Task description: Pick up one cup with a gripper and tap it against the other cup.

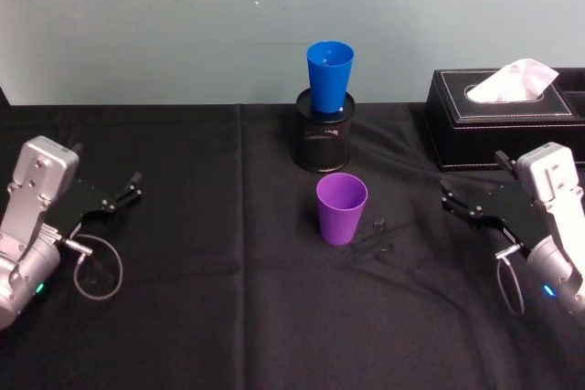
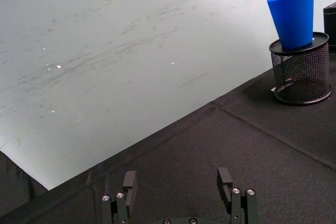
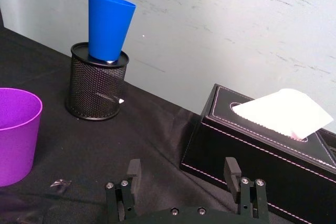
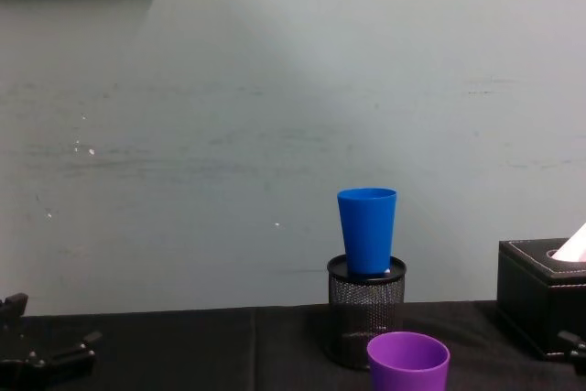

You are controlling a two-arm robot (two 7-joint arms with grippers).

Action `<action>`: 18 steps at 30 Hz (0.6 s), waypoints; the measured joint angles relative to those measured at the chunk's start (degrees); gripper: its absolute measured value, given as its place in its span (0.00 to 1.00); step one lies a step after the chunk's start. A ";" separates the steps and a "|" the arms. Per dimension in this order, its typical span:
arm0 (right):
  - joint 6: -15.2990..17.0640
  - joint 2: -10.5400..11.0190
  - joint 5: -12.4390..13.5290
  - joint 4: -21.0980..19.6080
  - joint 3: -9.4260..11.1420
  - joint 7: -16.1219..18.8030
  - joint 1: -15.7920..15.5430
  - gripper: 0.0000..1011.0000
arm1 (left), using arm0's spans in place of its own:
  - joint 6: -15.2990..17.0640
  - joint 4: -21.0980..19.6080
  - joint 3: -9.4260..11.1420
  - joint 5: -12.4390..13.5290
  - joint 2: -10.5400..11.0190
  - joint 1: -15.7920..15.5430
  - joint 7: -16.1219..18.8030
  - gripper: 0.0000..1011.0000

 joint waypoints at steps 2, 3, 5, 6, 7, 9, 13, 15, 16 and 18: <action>0.00 0.00 0.00 0.00 0.00 0.00 0.00 0.99 | 0.00 0.00 0.00 0.00 0.00 0.00 0.00 0.99; 0.00 0.00 0.00 0.00 0.00 0.00 0.00 0.99 | 0.00 0.00 0.00 0.00 0.00 0.00 0.00 0.99; 0.00 0.00 0.00 0.00 0.00 0.00 0.00 0.99 | 0.00 0.00 0.00 0.00 0.00 0.00 0.00 0.99; 0.00 0.00 0.00 0.00 0.00 0.00 0.00 0.99 | 0.00 0.00 0.00 0.00 0.00 0.00 0.00 0.99; 0.00 0.00 0.00 0.00 0.00 0.00 0.00 0.99 | 0.00 0.00 0.00 0.00 0.00 0.00 0.00 0.99; 0.00 0.00 0.00 0.00 0.00 0.00 0.00 0.99 | 0.00 0.00 0.00 0.00 0.00 0.00 0.00 0.99; 0.00 0.00 0.00 0.00 0.00 0.00 0.00 0.99 | 0.00 0.00 0.00 0.00 0.00 0.00 0.00 0.99; 0.00 0.00 0.00 0.00 0.00 0.00 0.00 0.99 | 0.00 0.00 0.00 0.00 0.00 0.00 0.00 0.99; 0.00 0.00 0.00 0.00 0.00 0.00 0.00 0.99 | 0.00 0.00 0.00 0.00 0.00 0.00 0.00 0.99; 0.00 0.00 0.00 0.00 0.00 0.00 0.00 0.99 | 0.00 0.00 0.00 0.00 0.00 0.00 0.00 0.99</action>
